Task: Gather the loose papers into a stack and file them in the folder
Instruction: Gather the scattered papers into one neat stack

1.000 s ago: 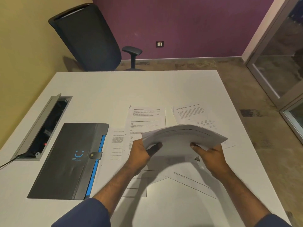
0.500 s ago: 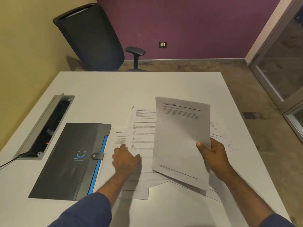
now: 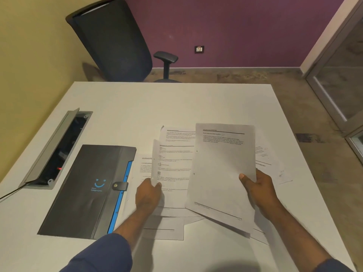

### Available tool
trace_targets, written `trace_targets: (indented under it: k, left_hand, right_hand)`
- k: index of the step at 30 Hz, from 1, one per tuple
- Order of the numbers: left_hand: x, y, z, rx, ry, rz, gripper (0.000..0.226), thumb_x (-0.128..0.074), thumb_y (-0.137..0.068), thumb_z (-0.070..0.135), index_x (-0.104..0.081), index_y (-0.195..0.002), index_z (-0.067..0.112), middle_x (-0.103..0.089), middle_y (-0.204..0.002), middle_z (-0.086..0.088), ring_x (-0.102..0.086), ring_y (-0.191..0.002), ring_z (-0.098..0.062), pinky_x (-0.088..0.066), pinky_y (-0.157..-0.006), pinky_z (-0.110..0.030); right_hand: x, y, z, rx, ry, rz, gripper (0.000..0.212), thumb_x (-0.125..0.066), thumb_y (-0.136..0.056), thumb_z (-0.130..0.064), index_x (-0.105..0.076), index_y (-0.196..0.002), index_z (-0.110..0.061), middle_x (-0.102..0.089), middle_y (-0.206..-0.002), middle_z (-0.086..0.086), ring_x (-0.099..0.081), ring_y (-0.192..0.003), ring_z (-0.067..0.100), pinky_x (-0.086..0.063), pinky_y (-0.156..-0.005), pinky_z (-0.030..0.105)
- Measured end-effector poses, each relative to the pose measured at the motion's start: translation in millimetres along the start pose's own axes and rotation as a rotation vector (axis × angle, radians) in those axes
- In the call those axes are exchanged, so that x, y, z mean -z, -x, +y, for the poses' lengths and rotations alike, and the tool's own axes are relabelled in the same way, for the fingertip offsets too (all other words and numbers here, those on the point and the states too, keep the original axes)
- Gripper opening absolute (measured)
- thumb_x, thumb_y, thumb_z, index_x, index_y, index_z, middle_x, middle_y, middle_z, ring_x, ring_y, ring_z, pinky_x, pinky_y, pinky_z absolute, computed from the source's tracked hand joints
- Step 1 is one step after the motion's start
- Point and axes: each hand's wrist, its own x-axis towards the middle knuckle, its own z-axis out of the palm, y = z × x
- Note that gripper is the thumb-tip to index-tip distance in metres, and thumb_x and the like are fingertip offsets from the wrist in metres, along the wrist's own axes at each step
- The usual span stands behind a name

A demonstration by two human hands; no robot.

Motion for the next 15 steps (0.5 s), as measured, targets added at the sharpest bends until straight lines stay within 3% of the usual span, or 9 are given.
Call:
trace_targets:
  k: [2,4,7,10,15]
  left_hand:
    - [7.8,0.4,-9.0,0.010,-0.052,0.046,0.027,-0.058,-0.096,0.032,-0.060,-0.110,0.009,-0.069,-0.117,-0.010,-0.067,-0.100,-0.030,-0.053,-0.073,-0.032]
    - [14.9,-0.5,-17.5,0.024,-0.208,0.089,0.031,-0.059,-0.094,0.038,-0.064,-0.106,0.010,-0.069,-0.111,-0.008,-0.065,-0.098,-0.028,-0.057,-0.077,-0.037]
    - [18.4,0.9,-26.2,0.127,-0.445,0.087,0.042,-0.060,-0.091,0.046,-0.062,-0.118,0.015,-0.054,-0.126,-0.008,-0.049,-0.118,-0.032,-0.051,-0.092,-0.050]
    - [15.4,7.5,-34.3,0.202,-0.478,0.080,0.048,-0.060,-0.091,0.050,-0.053,-0.126,0.019,-0.039,-0.139,-0.009,-0.040,-0.126,-0.035,-0.048,-0.096,-0.052]
    - [18.0,12.5,-37.1,0.234,-0.359,0.101,0.055,-0.069,-0.086,0.047,-0.050,-0.125,0.013,-0.039,-0.134,-0.015,-0.047,-0.118,-0.037,-0.051,-0.092,-0.052]
  right_hand:
    - [-3.2,-0.4,1.5,-0.009,-0.010,0.007,0.026,-0.062,-0.092,-0.007,-0.065,-0.085,-0.033,-0.070,-0.091,0.001,-0.066,-0.081,0.018,-0.052,-0.076,0.031]
    - [-7.8,-0.4,3.1,-0.018,-0.014,0.013,0.026,-0.062,-0.092,-0.007,-0.065,-0.085,-0.032,-0.069,-0.093,0.005,-0.065,-0.082,0.022,-0.051,-0.080,0.033]
    - [-14.5,-0.2,7.0,-0.045,-0.012,0.003,0.017,-0.062,-0.091,-0.007,-0.067,-0.093,-0.024,-0.070,-0.093,0.004,-0.066,-0.085,0.026,-0.051,-0.082,0.034]
    - [-19.1,1.2,7.9,-0.046,0.023,-0.015,0.015,-0.061,-0.092,-0.008,-0.069,-0.102,-0.015,-0.070,-0.090,-0.003,-0.067,-0.087,0.027,-0.052,-0.084,0.038]
    - [-22.1,5.2,6.8,-0.055,0.055,-0.034,0.015,-0.061,-0.092,-0.009,-0.068,-0.099,-0.020,-0.072,-0.088,-0.003,-0.067,-0.084,0.023,-0.051,-0.079,0.034]
